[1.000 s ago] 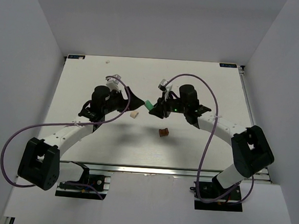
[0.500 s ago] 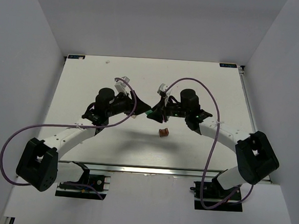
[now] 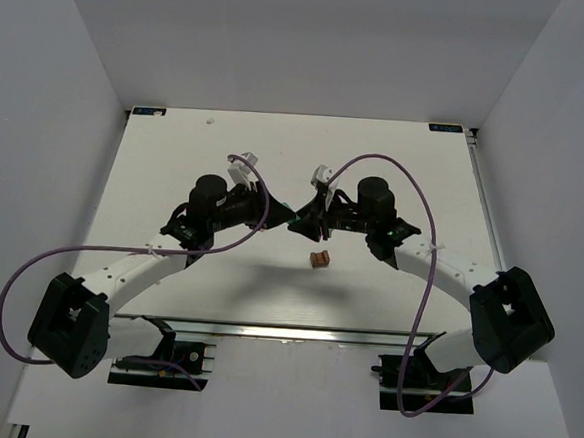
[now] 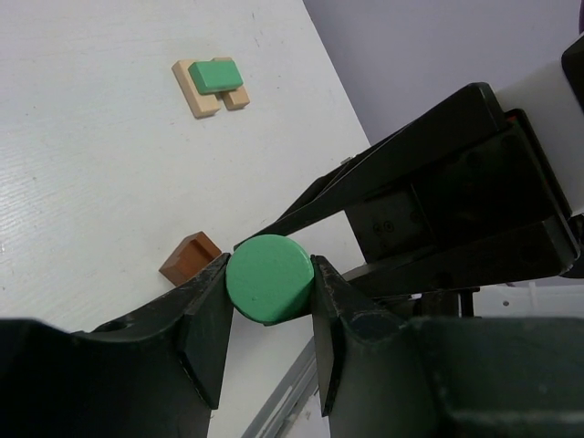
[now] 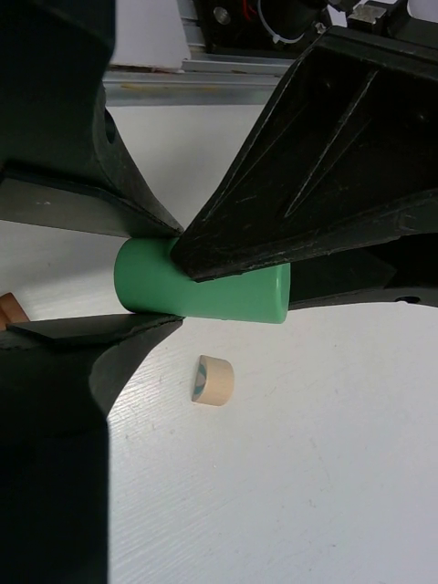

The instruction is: Build the wood block tower

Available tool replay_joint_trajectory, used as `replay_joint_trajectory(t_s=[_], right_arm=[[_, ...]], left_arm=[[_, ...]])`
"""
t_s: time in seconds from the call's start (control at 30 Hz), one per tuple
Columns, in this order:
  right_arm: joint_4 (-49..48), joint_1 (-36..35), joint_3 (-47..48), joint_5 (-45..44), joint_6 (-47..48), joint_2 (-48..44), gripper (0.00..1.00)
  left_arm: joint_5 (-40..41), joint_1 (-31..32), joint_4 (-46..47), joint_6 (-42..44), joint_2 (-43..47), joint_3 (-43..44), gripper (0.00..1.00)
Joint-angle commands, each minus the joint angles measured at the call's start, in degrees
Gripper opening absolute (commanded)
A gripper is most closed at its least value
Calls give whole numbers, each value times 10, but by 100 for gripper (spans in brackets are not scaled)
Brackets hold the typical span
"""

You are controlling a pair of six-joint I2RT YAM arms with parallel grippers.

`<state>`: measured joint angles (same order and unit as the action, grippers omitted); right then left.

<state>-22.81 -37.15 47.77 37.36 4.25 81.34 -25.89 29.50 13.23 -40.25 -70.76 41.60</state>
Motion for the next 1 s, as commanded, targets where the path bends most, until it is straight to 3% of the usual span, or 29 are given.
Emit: replay_joint_trajectory(t_s=[0.0, 0.3, 0.4, 0.57, 0.67, 0.77, 0.8, 0.87, 0.97], right_arm=[[-5, -3, -7, -2, 18, -18, 4], [8, -4, -15, 0, 31, -30, 5], [6, -4, -19, -4, 31, -35, 5], [0, -3, -15, -2, 30, -34, 7], [0, -4, -10, -9, 29, -30, 8], [0, -3, -7, -18, 24, -27, 20], [0, -3, -6, -21, 23, -27, 39], [1, -4, -7, -32, 21, -27, 44], [12, -4, -11, -56, 16, -33, 69]], left_arm=[[22, 2, -9, 10, 37, 8, 48], [25, 2, -35, 21, 36, 23, 54], [9, 2, -26, 19, 34, 25, 47], [5, 5, -24, 22, 29, 30, 27], [-2, 8, -22, 22, 26, 35, 23], [-1, 12, -29, 26, 22, 44, 13], [0, 11, -31, 29, 19, 51, 8], [6, 13, -44, 37, 17, 62, 6], [29, 14, -75, 59, 6, 95, 4]])
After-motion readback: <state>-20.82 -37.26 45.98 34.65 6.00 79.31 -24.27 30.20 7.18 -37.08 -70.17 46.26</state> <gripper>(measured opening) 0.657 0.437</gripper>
